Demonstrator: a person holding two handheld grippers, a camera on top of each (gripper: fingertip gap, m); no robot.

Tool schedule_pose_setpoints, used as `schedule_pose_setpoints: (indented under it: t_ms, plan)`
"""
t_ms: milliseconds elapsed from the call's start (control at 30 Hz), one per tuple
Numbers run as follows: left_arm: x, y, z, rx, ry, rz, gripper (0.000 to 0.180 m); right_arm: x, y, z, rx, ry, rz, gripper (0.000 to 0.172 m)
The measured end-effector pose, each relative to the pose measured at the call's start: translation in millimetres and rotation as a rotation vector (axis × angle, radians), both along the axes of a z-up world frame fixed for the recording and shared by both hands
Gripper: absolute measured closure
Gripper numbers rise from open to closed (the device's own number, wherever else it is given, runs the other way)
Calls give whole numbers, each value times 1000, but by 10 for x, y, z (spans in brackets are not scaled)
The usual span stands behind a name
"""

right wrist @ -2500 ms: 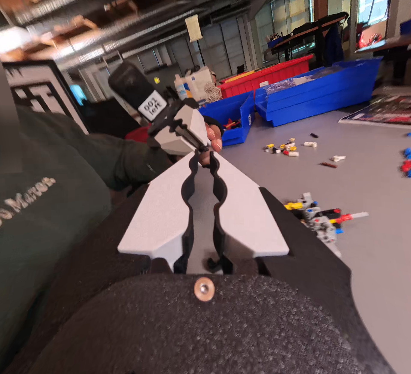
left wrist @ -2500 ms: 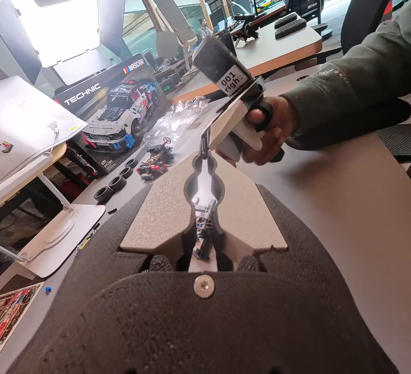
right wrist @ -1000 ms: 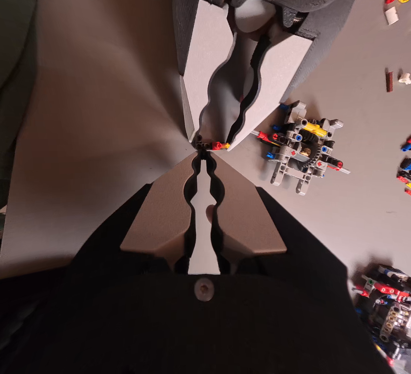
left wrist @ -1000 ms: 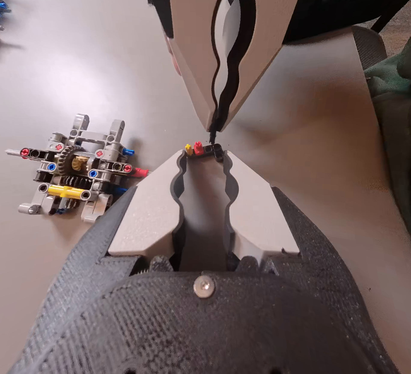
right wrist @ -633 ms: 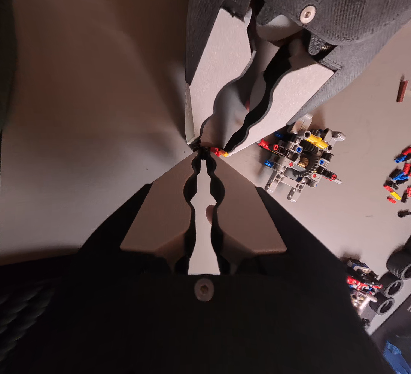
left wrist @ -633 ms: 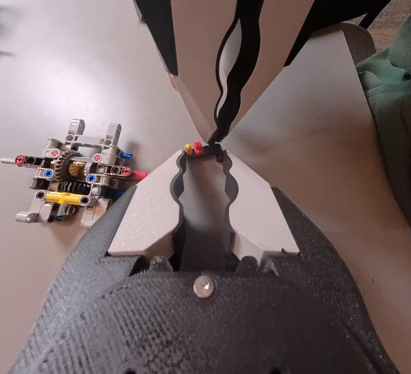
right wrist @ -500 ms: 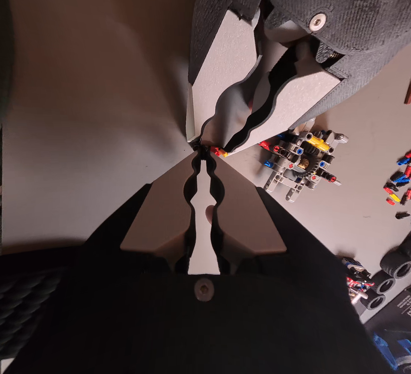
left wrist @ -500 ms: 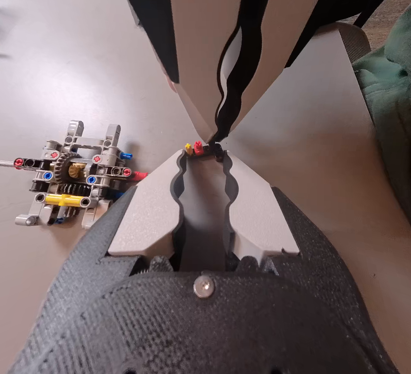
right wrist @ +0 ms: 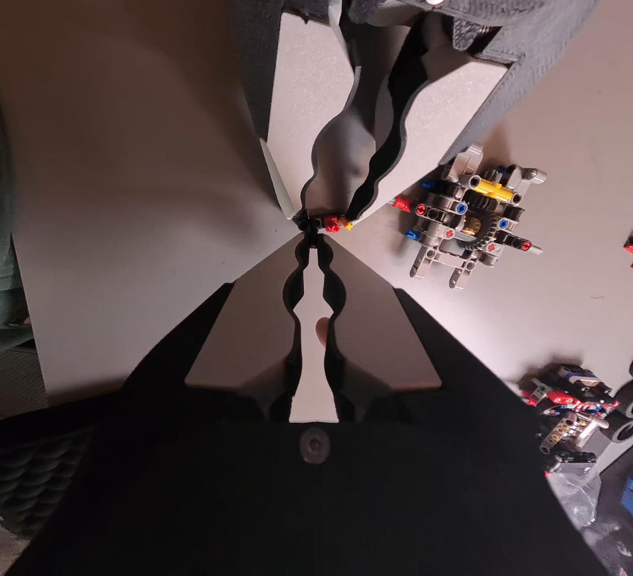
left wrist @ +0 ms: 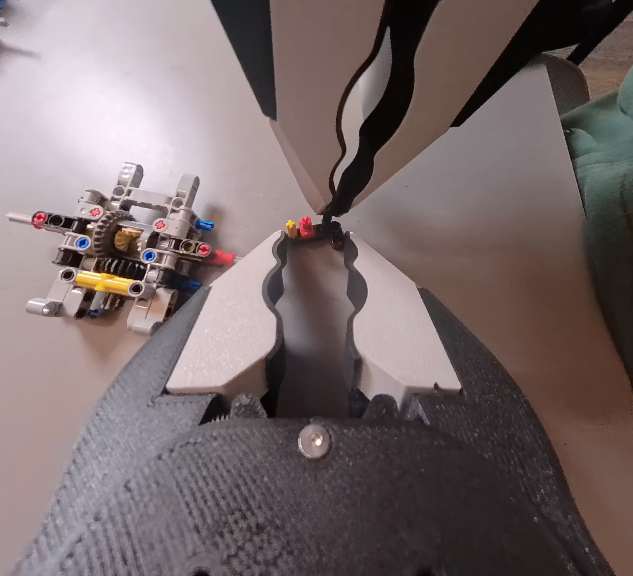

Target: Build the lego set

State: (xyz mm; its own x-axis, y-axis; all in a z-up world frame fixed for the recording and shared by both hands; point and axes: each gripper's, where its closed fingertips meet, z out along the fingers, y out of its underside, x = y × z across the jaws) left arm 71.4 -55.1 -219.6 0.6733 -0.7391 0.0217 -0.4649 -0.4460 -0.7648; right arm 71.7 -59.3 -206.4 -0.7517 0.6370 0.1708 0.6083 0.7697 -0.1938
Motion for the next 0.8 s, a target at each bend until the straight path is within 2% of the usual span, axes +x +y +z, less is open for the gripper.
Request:
schedule_pose_setpoints:
  t_ms: [67, 133, 200, 300, 433, 667, 800]
  plan:
    - [-14, 11, 2, -12, -10, 38, 149, 0, 2, 0, -8, -2, -15, 170]
    - [8, -26, 15, -34, -33, 35, 141, 6, 1, -8, -13, -7, -22, 170]
    - [18, -78, 32, -55, -62, 20, 140, 7, 11, -8, -20, -6, -26, 170]
    - [11, -157, 50, -64, -86, -30, 149, 32, 8, 4, -45, 4, -32, 170]
    - [-46, -103, 57, -48, -87, -17, 152, 54, 27, 71, -91, 46, -64, 170]
    - [181, -149, 46, -31, -64, -78, 173, 131, 179, -2, -91, 58, -128, 170]
    - [316, -190, 31, 20, -7, -140, 166, 94, 146, -27, -141, 76, -121, 170]
